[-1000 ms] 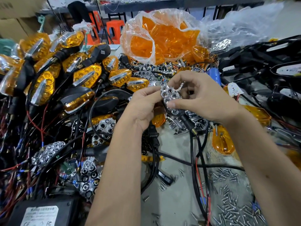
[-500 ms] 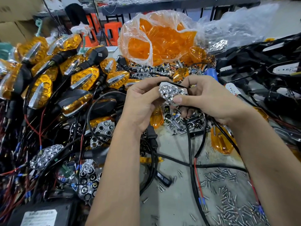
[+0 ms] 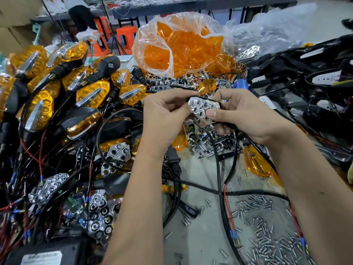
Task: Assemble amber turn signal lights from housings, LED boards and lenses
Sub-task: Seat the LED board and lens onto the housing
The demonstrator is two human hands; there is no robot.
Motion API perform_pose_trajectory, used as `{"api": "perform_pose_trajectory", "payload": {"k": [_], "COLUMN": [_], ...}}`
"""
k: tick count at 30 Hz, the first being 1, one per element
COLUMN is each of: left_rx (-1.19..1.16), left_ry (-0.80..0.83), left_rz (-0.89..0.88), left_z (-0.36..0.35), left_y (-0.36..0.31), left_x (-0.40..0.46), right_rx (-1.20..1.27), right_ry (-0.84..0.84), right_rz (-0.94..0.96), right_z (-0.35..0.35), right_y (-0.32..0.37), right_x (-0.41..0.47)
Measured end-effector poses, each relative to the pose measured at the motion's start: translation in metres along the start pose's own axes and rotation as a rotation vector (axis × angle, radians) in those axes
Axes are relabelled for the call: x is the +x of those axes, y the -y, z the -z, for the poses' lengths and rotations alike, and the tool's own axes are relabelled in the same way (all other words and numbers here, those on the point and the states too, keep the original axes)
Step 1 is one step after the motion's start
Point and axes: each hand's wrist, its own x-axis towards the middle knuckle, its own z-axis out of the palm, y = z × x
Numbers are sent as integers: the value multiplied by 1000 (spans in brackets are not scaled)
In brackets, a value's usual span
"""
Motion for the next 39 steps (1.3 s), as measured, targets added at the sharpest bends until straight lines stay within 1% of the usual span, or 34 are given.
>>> {"api": "perform_pose_trajectory", "payload": {"k": [4, 11, 13, 14, 19, 25, 27, 29, 31, 39], "left_rx": [-37, -240, -317, -320, -167, -65, -77, -120, -146, -222], "left_ry": [-4, 136, 138, 120, -15, -43, -63, -47, -24, -46], "left_rz": [88, 285, 346, 362, 288, 171, 181, 229, 257, 254], "left_z": [-2, 6, 8, 8, -2, -10, -14, -18, -22, -16], "left_y": [2, 4, 4, 4, 7, 7, 8, 9, 10, 8], "left_x": [1, 1, 1, 1, 1, 0, -2, -3, -5, -5], "right_rx": [6, -9, -10, -22, -44, -58, -60, -57, -60, -94], "right_ry": [-22, -72, -88, -86, -75, -84, -117, -137, -126, -56], "right_rz": [-43, -104, -109, -104, -80, -46, -51, -49, -36, -42], "right_z": [0, 2, 4, 4, 1, 2, 3, 4, 2, 1], "right_y": [1, 0, 0, 0, 0, 3, 2, 2, 2, 2], "right_x": [0, 0, 0, 0, 2, 2, 2, 2, 2, 3]}}
